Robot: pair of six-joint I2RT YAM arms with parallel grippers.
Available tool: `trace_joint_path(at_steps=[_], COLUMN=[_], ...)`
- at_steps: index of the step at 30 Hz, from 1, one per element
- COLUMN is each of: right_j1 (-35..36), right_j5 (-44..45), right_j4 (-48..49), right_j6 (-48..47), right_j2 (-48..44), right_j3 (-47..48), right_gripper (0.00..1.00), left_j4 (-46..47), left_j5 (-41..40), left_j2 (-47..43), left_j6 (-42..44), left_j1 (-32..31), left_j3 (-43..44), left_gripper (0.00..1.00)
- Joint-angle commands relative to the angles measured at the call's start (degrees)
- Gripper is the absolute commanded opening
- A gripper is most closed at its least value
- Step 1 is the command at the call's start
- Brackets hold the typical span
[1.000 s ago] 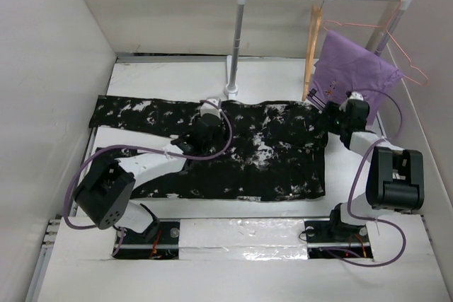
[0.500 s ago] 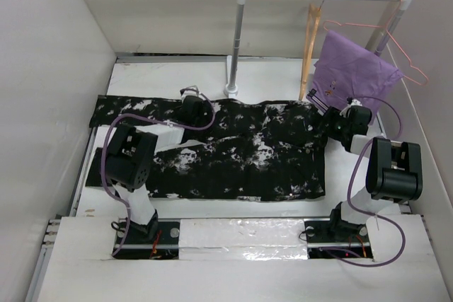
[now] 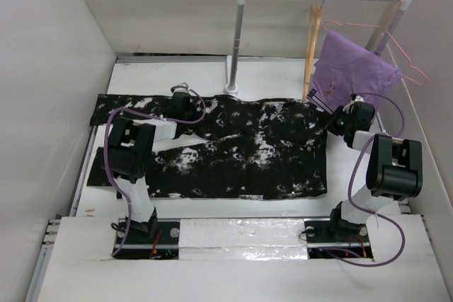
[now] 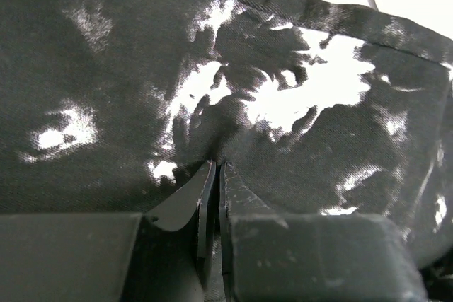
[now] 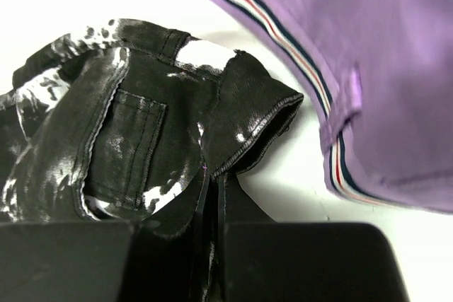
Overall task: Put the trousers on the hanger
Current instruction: Flatten out the trousers at the center of the board.
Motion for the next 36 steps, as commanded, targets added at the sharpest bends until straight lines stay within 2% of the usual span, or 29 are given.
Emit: trace_joint_path(at_steps=[1, 5, 7, 8, 14, 17, 18, 19, 20, 21, 22, 23, 25, 28, 29, 32, 33, 34, 35, 36], right_j1=[-1.3, -1.3, -1.3, -1.3, -4.5, -4.5, -4.5, -4.5, -2.8, -2.1, -1.5, -0.9, 0.6, 4.1, 5.7, 14.3, 16.9, 22.4, 25.5, 28.9], right_j5=[3.3, 5.6, 6.5, 7.0, 8.7, 9.5, 9.0, 8.4, 7.5, 7.2, 7.1, 6.8, 7.2, 7.8, 8.6, 12.6, 13.1, 13.7, 14.1, 13.9], right_j4=[-0.3, -1.0, -0.8, -0.7, -2.4, -2.9, -3.5, -3.7, -3.8, -4.8, -5.7, -6.3, -5.7, -6.8, -7.1, -8.3, -7.9, -8.4, -8.2, -6.4], right_j6=[-2.2, -3.0, -2.9, -2.8, -2.0, -1.3, -1.3, -1.4, -1.8, -2.9, -3.6, -4.0, -4.4, -5.8, -6.3, -8.3, -9.1, -10.4, -10.5, -10.6], right_j2=[-1.7, -4.2, -4.8, -4.4, -2.1, -0.9, -0.3, -0.1, -0.1, -0.1, -0.7, -1.4, -5.1, -11.6, -13.6, -21.5, -23.1, -24.7, -26.2, -28.3], right_j3=[3.8, 3.9, 3.9, 4.2, 7.5, 8.9, 9.5, 10.3, 10.6, 11.1, 11.7, 11.8, 10.7, 8.7, 8.1, 4.7, 3.3, 1.1, -0.2, -1.6], right_gripper=[0.00, 0.00, 0.00, 0.00, 0.00, 0.00, 0.00, 0.02, 0.09, 0.25, 0.29, 0.37, 0.60, 0.86, 0.87, 0.84, 0.77, 0.66, 0.49, 0.20], left_j4=[2.7, 5.2, 4.2, 3.3, 2.5, 4.8, 4.8, 3.1, 2.8, 3.0, 4.3, 5.1, 4.5, 3.0, 3.0, 2.8, 2.9, 3.2, 3.7, 4.0], left_j5=[4.2, -0.6, -1.0, -3.7, -7.3, -6.2, -4.8, -3.7, -1.7, -1.6, -1.6, -1.6, -1.6, -3.4, -4.8, -5.0, -5.4, -5.8, -5.5, -5.2], left_j2=[-3.2, -12.4, -15.0, -17.0, -16.2, -13.7, -12.8, -11.8, -10.6, -10.6, -10.9, -11.7, -12.7, -16.5, -19.5, -26.2, -28.1, -30.4, -34.7, -36.7], left_j6=[-2.8, -5.4, -5.3, -5.1, -5.2, -5.9, -5.8, -5.8, -5.3, -5.2, -5.1, -5.1, -4.5, -3.4, -3.2, -3.7, -3.7, -4.1, -4.6, -5.1], left_j1=[1.9, 2.4, 3.1, 3.1, 4.4, 4.4, 4.4, 4.4, 4.4, 4.4, 4.4, 4.4, 4.4, 2.2, 1.7, 0.3, 0.2, -0.5, -0.5, -0.5], left_j3=[-3.7, -10.8, -11.6, -11.4, -10.4, -9.4, -8.4, -7.1, -5.8, -6.2, -6.8, -8.2, -8.6, -9.5, -10.5, -13.3, -14.2, -15.2, -17.7, -18.7], left_gripper=[0.00, 0.00, 0.00, 0.00, 0.00, 0.00, 0.03, 0.15, 0.21, 0.27, 0.39, 0.46, 0.62, 0.67, 0.67, 0.63, 0.62, 0.55, 0.43, 0.31])
